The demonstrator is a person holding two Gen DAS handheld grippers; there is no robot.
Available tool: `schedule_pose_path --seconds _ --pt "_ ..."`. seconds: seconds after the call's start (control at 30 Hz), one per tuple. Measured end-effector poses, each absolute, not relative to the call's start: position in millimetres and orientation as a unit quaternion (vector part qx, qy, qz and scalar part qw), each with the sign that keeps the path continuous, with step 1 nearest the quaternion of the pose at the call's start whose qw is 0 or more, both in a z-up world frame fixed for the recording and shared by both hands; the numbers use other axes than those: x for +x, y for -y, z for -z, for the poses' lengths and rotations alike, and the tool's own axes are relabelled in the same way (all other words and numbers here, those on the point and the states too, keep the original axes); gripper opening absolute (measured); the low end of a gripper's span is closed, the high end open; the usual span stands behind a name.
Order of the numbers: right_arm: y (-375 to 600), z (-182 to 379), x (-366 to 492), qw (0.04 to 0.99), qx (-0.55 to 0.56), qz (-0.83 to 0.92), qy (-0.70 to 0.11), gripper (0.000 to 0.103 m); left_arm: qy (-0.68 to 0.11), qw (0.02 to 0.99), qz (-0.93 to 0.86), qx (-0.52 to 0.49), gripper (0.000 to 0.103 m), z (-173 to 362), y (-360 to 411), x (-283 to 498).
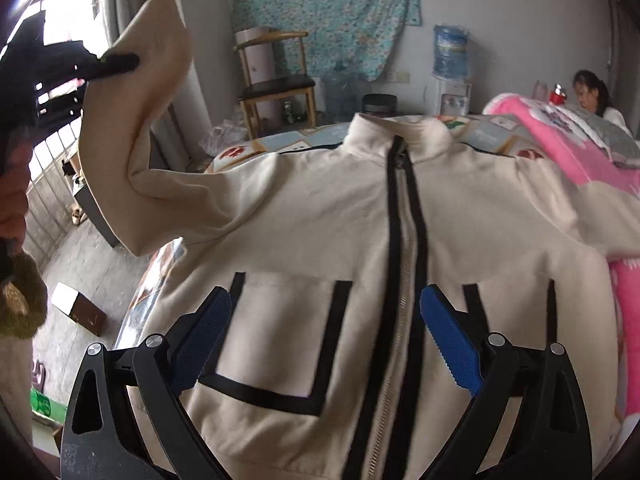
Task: Fold large clothes
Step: 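Lift the sleeve with the left tool and fold it across the jacket front, then lay the folded sleeve on the jacket front and release the left tool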
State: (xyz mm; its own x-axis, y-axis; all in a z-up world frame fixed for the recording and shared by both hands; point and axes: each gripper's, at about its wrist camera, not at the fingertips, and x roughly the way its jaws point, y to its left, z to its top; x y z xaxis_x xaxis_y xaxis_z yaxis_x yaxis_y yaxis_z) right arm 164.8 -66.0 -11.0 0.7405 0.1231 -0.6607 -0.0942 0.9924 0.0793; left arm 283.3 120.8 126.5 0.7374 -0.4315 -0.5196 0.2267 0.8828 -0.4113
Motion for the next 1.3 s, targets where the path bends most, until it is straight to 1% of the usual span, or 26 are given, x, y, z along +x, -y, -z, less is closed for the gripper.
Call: schedule_pose_path --seconds 0.13,0.2,0.27,0.3,0.33,0.37,0.4,0.43,0.5,0.57,0.7,0.83,0.93,1.3 --pt "99.3 20.0 152.4 0.922 0.045 -0.039 -0.382 0.092 -0.368 0.91 0.161 -0.101 0.014 -67.5 -48.9 285.6" --pt "110.6 25.4 148.7 0.916 0.047 -0.03 -0.396 0.092 -0.385 0.912 0.138 -0.039 0.015 -36.5 -16.4 282.5" --pt "117.9 31.3 148.5 0.91 0.043 -0.026 -0.412 0.093 -0.412 0.902 0.127 -0.002 0.015 -9.9 -3.7 279.5" --pt "120.6 34.5 148.0 0.907 0.038 -0.023 -0.418 0.094 -0.423 0.897 0.128 0.001 0.02 1.6 -4.4 279.2" --pt "122.7 37.6 146.3 0.906 0.032 -0.02 -0.423 0.094 -0.433 0.892 0.132 -0.001 0.028 7.7 -2.2 276.4" --pt "124.2 41.8 145.9 0.904 0.027 -0.016 -0.427 0.094 -0.436 0.89 0.135 -0.003 0.033 8.8 0.4 271.3" --pt "125.5 45.8 146.9 0.902 0.023 -0.013 -0.432 0.095 -0.436 0.89 0.134 -0.004 0.045 7.7 1.4 266.2" --pt "128.4 49.8 148.9 0.9 0.021 -0.009 -0.436 0.095 -0.434 0.891 0.133 -0.004 0.063 4.5 1.1 258.6" --pt "132.6 57.6 151.9 0.896 0.018 -0.006 -0.444 0.096 -0.419 0.898 0.134 -0.004 0.079 -1.5 -0.8 246.3" --pt "135.7 63.1 154.8 0.893 0.013 -0.003 -0.449 0.096 -0.413 0.901 0.133 -0.003 0.081 -10.6 -7.5 244.5" --pt "136.5 74.0 161.8 0.887 0.006 -0.008 -0.461 0.096 -0.425 0.898 0.115 -0.01 0.097 -3.9 -15.2 236.3" --pt "138.5 82.7 167.6 0.88 0.01 -0.009 -0.474 0.096 -0.437 0.894 0.095 -0.019 0.098 14.0 -23.0 230.9" --pt "134.9 83.2 169.2 0.883 -0.007 -0.008 -0.47 0.096 -0.448 0.89 0.087 -0.01 0.098 23.4 -24.1 231.2" --pt "132.1 84.5 166.9 0.884 -0.024 -0.007 -0.467 0.096 -0.458 0.884 0.092 -0.027 0.098 37.8 -27.4 235.7"
